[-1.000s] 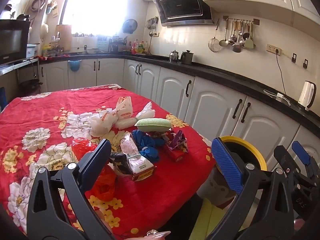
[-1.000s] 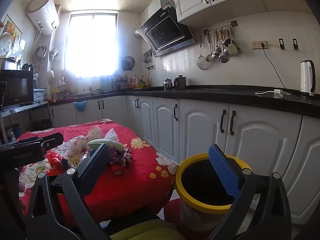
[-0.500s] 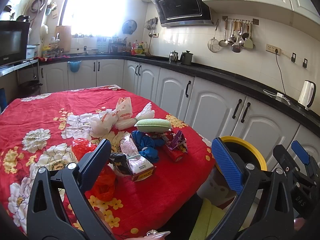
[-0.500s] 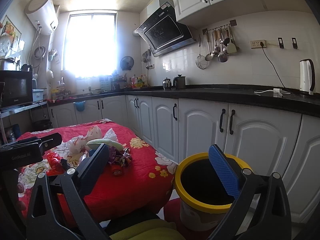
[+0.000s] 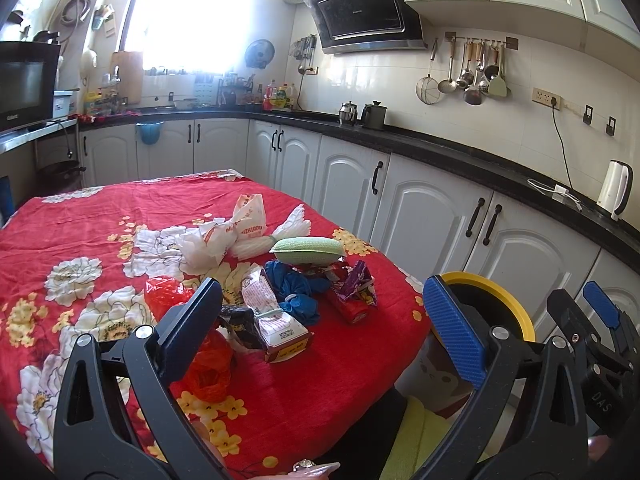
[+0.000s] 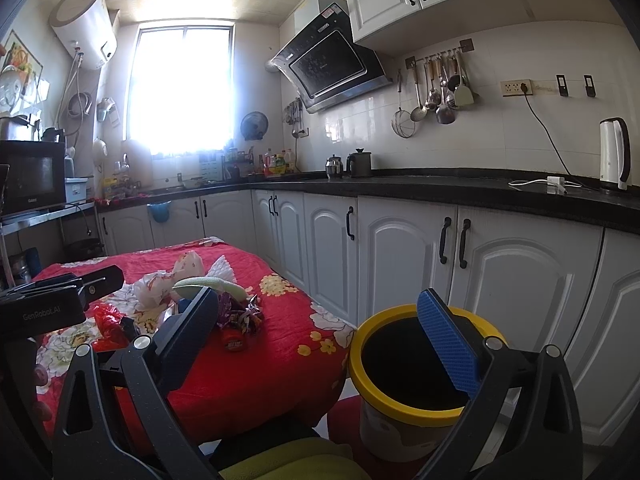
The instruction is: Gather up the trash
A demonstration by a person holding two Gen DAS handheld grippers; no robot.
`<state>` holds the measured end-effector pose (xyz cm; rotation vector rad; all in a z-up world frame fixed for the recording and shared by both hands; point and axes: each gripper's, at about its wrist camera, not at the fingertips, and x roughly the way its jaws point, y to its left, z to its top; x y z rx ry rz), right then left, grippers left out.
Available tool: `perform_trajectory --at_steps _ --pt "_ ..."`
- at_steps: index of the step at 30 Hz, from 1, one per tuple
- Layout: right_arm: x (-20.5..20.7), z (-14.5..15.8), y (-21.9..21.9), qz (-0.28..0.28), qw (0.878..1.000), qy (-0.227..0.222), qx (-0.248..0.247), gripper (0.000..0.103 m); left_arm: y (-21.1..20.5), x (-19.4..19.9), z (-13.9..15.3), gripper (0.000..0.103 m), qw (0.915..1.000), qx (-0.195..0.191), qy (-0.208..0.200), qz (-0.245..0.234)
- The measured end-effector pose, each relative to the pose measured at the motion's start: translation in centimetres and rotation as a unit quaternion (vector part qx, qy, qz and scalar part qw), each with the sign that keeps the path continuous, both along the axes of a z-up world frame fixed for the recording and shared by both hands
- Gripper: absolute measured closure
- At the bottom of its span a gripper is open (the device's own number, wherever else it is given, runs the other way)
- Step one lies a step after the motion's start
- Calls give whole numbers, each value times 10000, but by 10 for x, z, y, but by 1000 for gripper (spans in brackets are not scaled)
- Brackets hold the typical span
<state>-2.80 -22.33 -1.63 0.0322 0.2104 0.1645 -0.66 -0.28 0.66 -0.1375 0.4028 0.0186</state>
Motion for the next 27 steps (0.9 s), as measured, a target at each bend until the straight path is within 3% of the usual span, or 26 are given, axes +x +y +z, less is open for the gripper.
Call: perform_trajectory --at_steps 17,27 --pt "2 2 0 26 10000 15 3 6 1 -1 -1 11 10000 -24 35 0" --pt "13 -12 19 632 9976 222 -171 6 21 6 -8 11 9994 -180 169 233"
